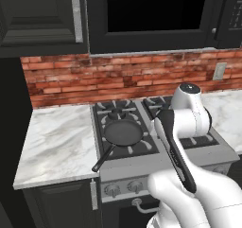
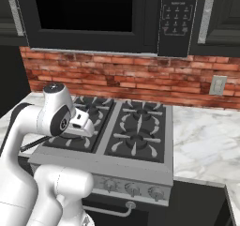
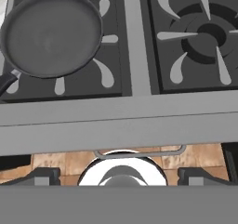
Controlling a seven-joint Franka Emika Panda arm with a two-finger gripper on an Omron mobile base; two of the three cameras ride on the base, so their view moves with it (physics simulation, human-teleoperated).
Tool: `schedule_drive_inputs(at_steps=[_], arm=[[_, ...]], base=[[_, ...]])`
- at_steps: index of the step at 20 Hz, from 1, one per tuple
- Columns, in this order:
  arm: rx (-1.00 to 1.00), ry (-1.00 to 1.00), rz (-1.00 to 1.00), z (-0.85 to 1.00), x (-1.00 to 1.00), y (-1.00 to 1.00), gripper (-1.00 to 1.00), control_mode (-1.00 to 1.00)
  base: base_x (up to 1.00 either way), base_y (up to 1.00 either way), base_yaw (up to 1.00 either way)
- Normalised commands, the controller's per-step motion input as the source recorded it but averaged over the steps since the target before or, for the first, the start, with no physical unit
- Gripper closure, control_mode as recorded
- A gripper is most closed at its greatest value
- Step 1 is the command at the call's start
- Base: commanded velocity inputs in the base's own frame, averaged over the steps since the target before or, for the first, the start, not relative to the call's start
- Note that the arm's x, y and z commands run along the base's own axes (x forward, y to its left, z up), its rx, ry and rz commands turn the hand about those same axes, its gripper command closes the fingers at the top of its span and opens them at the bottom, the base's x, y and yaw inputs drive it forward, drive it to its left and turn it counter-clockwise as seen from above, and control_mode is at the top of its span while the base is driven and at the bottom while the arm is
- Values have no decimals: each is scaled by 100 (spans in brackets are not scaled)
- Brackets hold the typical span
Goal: Put the carrot and tomato in the pan. Then turn on the front left burner and set the heat to medium.
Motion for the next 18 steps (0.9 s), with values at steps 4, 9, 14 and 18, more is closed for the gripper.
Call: schedule_drive_inputs(at_steps=[4, 9, 14, 18], arm=[[0, 0, 0, 0, 0, 0, -100, -100], [0, 0, 0, 0, 0, 0, -100, -100], [0, 0, 0, 0, 0, 0, -100, 100], [0, 0, 0, 0, 0, 0, -100, 100]], base=[[0, 0, 0], [0, 0, 0], [0, 0, 0], [-5, 0, 0]])
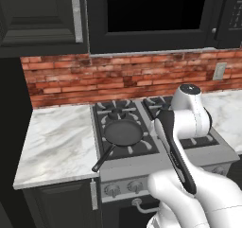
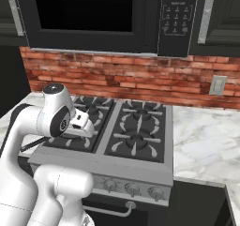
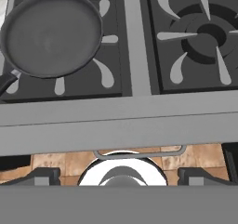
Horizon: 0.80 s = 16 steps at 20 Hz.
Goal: Put the carrot and tomato in the pan. Then turn on the front left burner and set the heat to medium.
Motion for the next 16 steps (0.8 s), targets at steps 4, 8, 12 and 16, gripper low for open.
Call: schedule_drive_inputs(at_steps=[4, 8, 12, 16], arm=[[0, 0, 0, 0, 0, 0, -100, 100], [0, 0, 0, 0, 0, 0, -100, 100], [0, 0, 0, 0, 0, 0, -100, 100], [0, 0, 0, 0, 0, 0, -100, 100]], base=[[-11, 0, 0], [-2, 0, 0], [-22, 0, -1], [-59, -8, -8]])
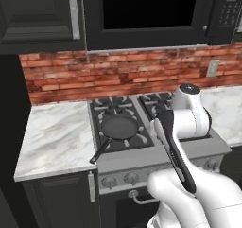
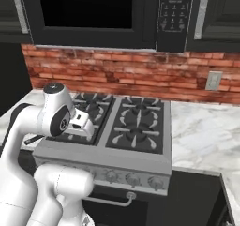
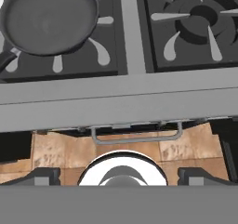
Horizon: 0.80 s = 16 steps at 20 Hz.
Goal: Put the carrot and tomato in the pan. Then turn on the front left burner and set the heat to medium.
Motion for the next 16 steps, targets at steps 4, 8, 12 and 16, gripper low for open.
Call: schedule_drive_inputs(at_steps=[4, 8, 12, 16], arm=[[0, 0, 0, 0, 0, 0, -100, 100], [0, 0, 0, 0, 0, 0, -100, 100], [0, 0, 0, 0, 0, 0, -100, 100], [0, 0, 0, 0, 0, 0, -100, 100]], base=[[-55, -18, -18], [-7, -18, -25], [5, -26, -26], [20, -38, -22]])
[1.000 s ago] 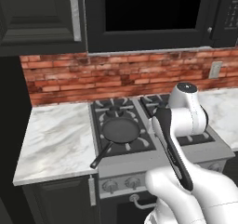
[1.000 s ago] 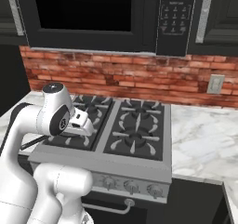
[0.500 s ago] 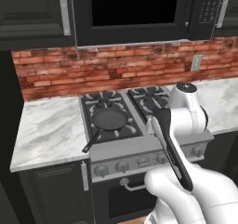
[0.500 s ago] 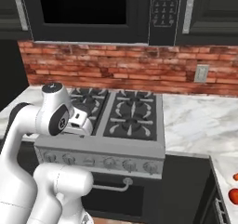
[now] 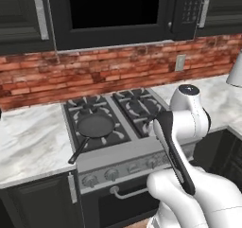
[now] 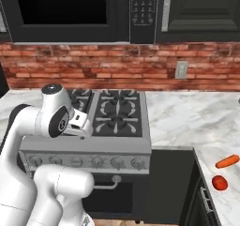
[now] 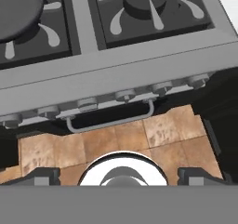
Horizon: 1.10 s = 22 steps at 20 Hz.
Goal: Put the carrot and tomato in the pan. Then turn on the front left burner and set the heat to medium.
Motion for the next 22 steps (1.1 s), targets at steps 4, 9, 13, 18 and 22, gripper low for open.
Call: schedule_drive_inputs(at_steps=[4, 9, 13, 18, 22], arm=[[0, 0, 0, 0, 0, 0, -100, 100], [0, 0, 0, 0, 0, 0, -100, 100], [0, 0, 0, 0, 0, 0, -100, 100], [0, 0, 0, 0, 0, 0, -100, 100], [0, 0, 0, 0, 0, 0, -100, 100]], base=[[19, -46, -7], [18, -48, 0], [25, -21, 1], [23, -5, 0], [53, -8, 1]])
